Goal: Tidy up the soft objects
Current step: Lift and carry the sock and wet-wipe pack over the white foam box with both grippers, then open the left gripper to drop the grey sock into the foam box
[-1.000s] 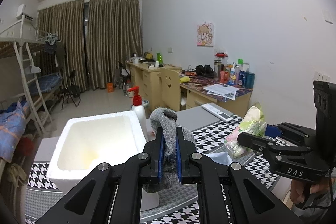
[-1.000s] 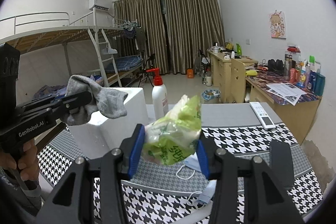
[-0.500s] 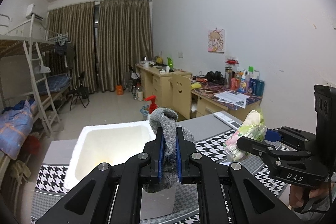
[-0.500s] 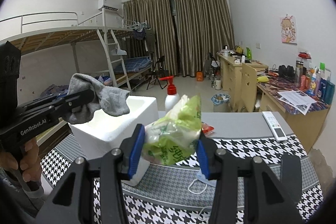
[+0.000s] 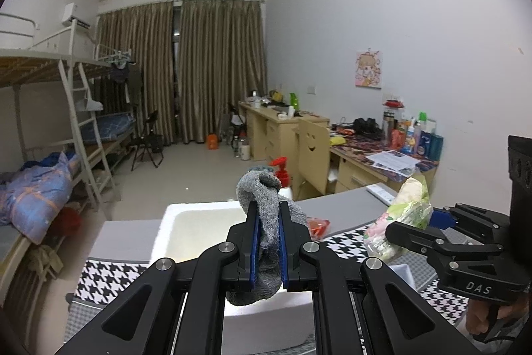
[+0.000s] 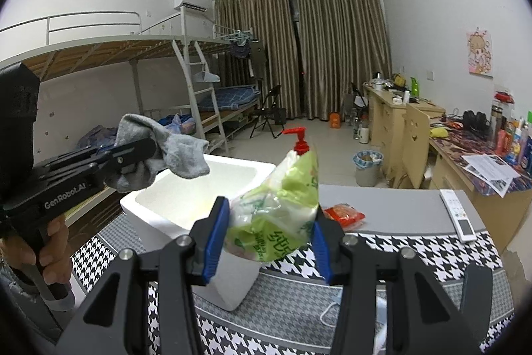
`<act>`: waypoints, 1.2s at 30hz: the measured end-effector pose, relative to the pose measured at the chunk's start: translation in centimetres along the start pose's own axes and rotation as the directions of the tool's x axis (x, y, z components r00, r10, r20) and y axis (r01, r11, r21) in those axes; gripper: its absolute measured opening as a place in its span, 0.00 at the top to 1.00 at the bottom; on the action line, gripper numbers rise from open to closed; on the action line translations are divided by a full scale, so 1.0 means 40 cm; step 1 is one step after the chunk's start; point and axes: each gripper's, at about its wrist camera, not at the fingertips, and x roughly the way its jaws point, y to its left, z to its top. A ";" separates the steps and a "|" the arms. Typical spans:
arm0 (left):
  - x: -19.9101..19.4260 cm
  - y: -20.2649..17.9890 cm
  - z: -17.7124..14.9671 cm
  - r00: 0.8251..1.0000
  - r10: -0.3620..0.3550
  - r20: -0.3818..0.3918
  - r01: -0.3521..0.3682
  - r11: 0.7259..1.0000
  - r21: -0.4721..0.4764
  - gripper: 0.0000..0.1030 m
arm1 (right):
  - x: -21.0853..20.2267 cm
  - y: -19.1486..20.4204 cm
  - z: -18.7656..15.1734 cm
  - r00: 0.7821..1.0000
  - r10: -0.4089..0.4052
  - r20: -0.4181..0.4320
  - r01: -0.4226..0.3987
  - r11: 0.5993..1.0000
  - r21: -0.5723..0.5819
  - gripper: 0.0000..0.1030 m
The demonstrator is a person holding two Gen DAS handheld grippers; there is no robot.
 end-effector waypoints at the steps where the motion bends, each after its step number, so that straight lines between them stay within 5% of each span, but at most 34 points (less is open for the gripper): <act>1: 0.002 0.003 0.001 1.000 0.004 -0.001 -0.004 1.000 -0.001 0.90 | 0.004 0.002 0.004 1.000 0.004 -0.001 -0.004 1.000 -0.003 0.50; 24: 0.076 0.086 -0.011 0.996 0.034 -0.078 -0.037 0.999 -0.036 0.88 | 0.085 0.080 0.042 0.998 0.045 -0.054 -0.047 0.998 -0.039 0.50; 26: 0.086 0.092 -0.015 0.995 0.038 -0.088 -0.041 0.999 -0.034 0.78 | 0.090 0.081 0.042 0.998 0.041 -0.057 -0.043 0.998 -0.038 0.50; 28: 0.089 0.103 -0.017 0.995 0.050 -0.091 -0.054 0.998 -0.045 0.46 | 0.092 0.082 0.044 0.998 0.035 -0.058 -0.037 0.999 -0.038 0.50; 36: 0.049 0.138 -0.018 0.994 0.099 -0.039 -0.101 0.992 -0.072 0.15 | 0.109 0.099 0.051 0.997 0.029 -0.065 -0.032 0.999 -0.041 0.50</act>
